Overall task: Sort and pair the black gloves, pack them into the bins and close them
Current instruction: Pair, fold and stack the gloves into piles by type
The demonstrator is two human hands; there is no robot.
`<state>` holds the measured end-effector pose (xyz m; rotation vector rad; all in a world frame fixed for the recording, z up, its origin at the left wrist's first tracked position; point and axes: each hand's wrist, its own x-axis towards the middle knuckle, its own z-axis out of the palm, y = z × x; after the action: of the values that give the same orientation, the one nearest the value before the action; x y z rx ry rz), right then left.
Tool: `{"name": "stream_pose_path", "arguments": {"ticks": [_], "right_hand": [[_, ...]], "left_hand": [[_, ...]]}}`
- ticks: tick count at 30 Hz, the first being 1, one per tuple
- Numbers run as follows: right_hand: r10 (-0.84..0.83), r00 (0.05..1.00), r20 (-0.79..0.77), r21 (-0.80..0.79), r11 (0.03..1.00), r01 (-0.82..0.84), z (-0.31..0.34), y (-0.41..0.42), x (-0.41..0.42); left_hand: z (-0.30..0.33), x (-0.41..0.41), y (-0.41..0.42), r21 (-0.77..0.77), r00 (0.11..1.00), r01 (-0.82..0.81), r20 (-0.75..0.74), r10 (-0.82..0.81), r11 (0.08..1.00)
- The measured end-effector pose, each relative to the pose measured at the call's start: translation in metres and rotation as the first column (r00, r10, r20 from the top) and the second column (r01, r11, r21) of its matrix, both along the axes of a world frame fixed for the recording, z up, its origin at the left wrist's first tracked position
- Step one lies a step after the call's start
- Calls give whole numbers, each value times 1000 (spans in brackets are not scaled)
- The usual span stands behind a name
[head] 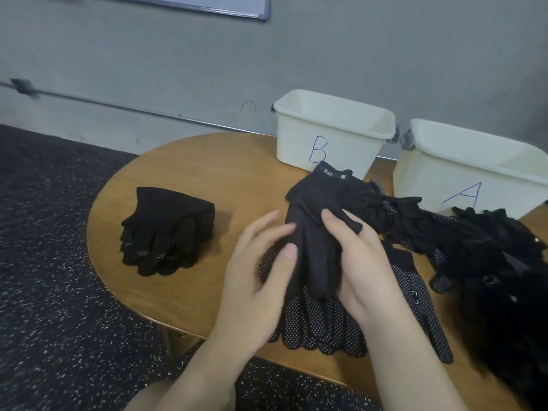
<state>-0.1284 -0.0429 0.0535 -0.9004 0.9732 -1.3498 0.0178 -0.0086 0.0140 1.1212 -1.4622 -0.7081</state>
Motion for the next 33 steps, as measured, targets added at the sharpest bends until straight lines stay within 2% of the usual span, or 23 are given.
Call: {"name": "stream_pose_path", "arguments": {"ticks": [2,4,5,10,13,17,21,24,28,33], "right_hand": [[61,996,62,30,998,-62,5,2,-7],[105,988,111,69,991,-113,7,3,-14],[124,985,120,89,987,-135,8,4,-16],[163,972,171,113,977,-183,9,7,-25],[178,969,174,102,975,-197,7,6,-27],[182,981,72,65,980,-187,3,0,-26],[227,948,-222,65,974,-218,-8,-3,-24],[134,899,-418,31,991,-133,-13,-9,-20],[60,864,-500,-8,997,-74,-2,-39,-11],[116,810,-575,16,991,-131,4,-100,12]], "left_hand": [[0,7,-6,122,985,-19,-166,39,992],[-1,16,-14,244,929,143,-367,-45,959],[-2,20,-17,249,901,226,-421,-104,942],[-7,24,-16,250,898,347,-366,-243,904],[-8,22,-13,265,900,361,-350,-260,894],[-7,21,-15,256,905,247,-407,-127,935],[-11,30,-20,231,963,-3,-262,65,973],[-13,36,-22,231,963,-121,-210,171,965],[-13,37,-28,268,939,-218,-203,276,938],[-19,41,-46,261,918,-340,-118,379,904]]}}
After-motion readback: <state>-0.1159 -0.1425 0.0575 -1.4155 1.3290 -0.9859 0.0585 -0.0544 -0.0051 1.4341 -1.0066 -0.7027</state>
